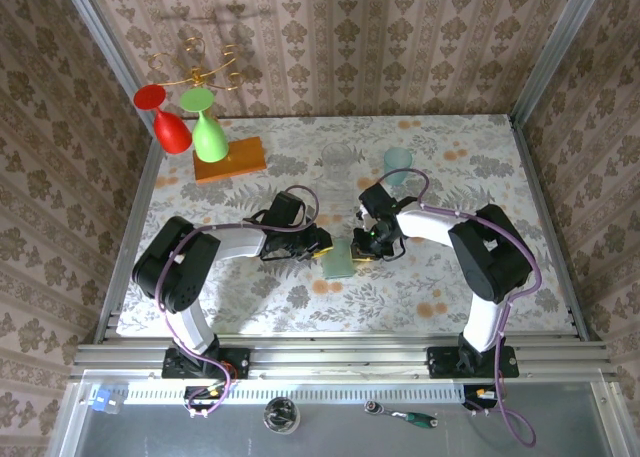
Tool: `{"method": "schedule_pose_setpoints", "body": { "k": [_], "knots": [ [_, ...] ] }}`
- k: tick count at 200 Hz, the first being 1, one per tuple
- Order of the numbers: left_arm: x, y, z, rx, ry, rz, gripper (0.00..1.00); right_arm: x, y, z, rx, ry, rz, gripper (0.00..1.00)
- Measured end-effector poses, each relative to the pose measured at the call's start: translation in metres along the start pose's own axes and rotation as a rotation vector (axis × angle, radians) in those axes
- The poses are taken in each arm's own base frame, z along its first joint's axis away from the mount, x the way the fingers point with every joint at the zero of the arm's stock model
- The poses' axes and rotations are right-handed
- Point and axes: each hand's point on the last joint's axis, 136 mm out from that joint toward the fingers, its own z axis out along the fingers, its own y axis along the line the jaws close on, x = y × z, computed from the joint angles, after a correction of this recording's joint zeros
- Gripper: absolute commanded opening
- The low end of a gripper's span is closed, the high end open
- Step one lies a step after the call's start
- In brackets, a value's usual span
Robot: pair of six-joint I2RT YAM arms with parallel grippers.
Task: Take the credit cards out of the card holder
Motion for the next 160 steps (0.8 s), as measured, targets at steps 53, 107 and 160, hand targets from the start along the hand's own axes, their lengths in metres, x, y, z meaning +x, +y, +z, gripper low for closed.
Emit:
{"method": "schedule_pose_setpoints", "body": {
  "k": [53,107,160],
  "knots": [
    [0.000,0.000,0.000,0.000,-0.001,0.000,0.25,-0.001,0.002,0.002,-0.030,0.003,0.009,0.11],
    [-0.019,-0.004,-0.017,0.011,-0.072,0.008,0.25,-0.002,0.003,0.002,-0.047,-0.006,0.023,0.06],
    [-0.044,-0.013,-0.055,0.013,-0.192,0.095,0.25,0.000,-0.001,-0.006,-0.048,-0.022,0.032,0.06]
  ]
}}
